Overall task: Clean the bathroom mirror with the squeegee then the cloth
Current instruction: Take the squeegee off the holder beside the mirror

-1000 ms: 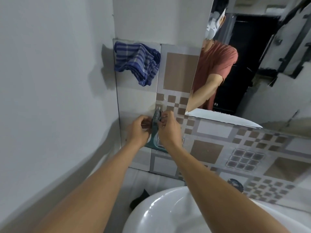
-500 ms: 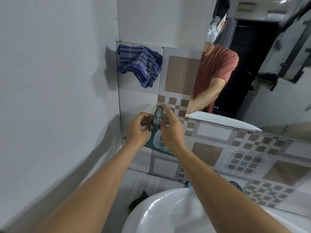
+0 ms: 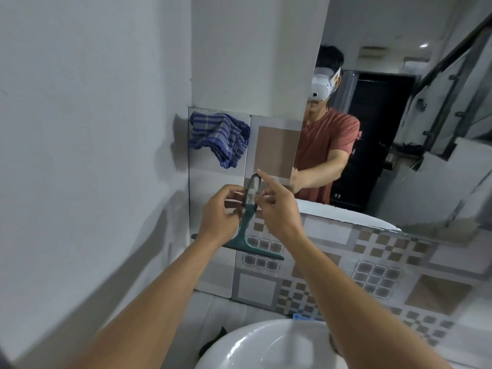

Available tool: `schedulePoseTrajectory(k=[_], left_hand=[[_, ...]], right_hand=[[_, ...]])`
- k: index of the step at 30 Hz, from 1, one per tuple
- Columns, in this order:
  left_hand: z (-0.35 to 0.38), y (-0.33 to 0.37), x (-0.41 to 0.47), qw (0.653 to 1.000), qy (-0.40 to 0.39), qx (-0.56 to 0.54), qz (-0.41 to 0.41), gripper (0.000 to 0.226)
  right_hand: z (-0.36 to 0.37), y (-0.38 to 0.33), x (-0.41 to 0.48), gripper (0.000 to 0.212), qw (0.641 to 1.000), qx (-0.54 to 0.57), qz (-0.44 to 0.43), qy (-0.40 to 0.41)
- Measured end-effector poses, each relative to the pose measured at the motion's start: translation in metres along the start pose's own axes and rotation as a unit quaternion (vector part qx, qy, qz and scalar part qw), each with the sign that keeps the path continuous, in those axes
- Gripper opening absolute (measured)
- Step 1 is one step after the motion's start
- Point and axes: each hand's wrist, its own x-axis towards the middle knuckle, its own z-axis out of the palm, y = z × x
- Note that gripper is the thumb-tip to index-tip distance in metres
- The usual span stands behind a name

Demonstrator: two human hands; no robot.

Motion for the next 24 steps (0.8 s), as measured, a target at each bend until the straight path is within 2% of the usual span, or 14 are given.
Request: schedulePoseTrajectory(k=[6, 11, 16, 20, 24], left_hand=[[0.001, 0.033, -0.016, 0.997, -0.005, -0.022, 0.077, 0.046], [0.007, 0.047, -0.027, 0.992, -0.020, 0.032, 0.124, 0.056], [0.012, 0.064, -0.038, 0.983, -0.037, 0.094, 0.152, 0.042], [0.016, 0.086, -0.038, 0.967, -0.038, 0.138, 0.211, 0.042], [0.020, 0.115, -0.028, 0.942, -0.042, 0.194, 0.271, 0.042]], right_hand=[[-0.026, -0.022, -0.007, 0.063, 0.995, 0.068, -0.012, 0.069], [-0.048, -0.035, -0.024, 0.061, 0.984, 0.138, -0.001, 0.113], [-0.071, -0.045, -0.048, 0.058, 0.973, 0.192, 0.000, 0.130], [-0.092, -0.053, -0.062, 0.051, 0.976, 0.139, -0.027, 0.164], [-0.123, -0.062, -0.070, 0.054, 0.980, -0.020, -0.080, 0.179]])
